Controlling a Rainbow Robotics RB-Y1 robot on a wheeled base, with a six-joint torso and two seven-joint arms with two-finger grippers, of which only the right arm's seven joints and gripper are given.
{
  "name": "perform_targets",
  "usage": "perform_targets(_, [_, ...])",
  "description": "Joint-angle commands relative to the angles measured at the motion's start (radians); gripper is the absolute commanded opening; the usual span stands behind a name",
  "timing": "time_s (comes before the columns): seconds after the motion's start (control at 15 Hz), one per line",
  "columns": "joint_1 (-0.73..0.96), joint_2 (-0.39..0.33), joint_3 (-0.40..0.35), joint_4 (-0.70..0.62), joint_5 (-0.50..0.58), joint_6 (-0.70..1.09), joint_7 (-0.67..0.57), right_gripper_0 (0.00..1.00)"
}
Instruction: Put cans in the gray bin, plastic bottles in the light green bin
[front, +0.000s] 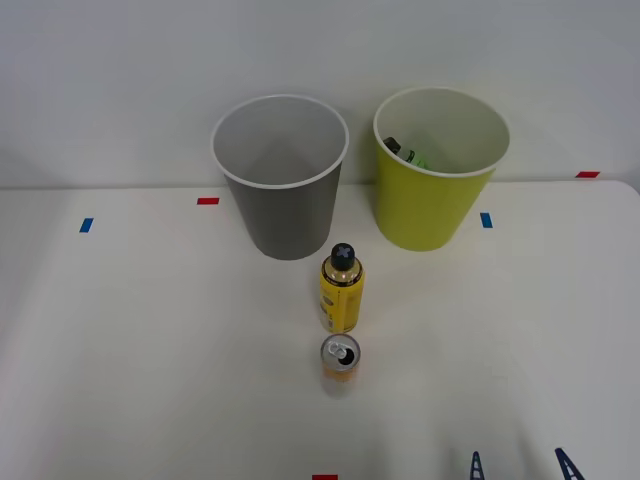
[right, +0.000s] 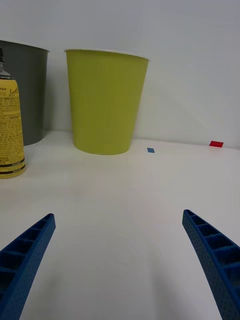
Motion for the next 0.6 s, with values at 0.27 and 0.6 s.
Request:
perform_targets(0.27, [0.000,0.000,0.000,0.000,0.000,0.000,0.000,0.87])
perform_targets(0.6, [0.000,0.000,0.000,0.000,0.000,0.000,0.000,0.88])
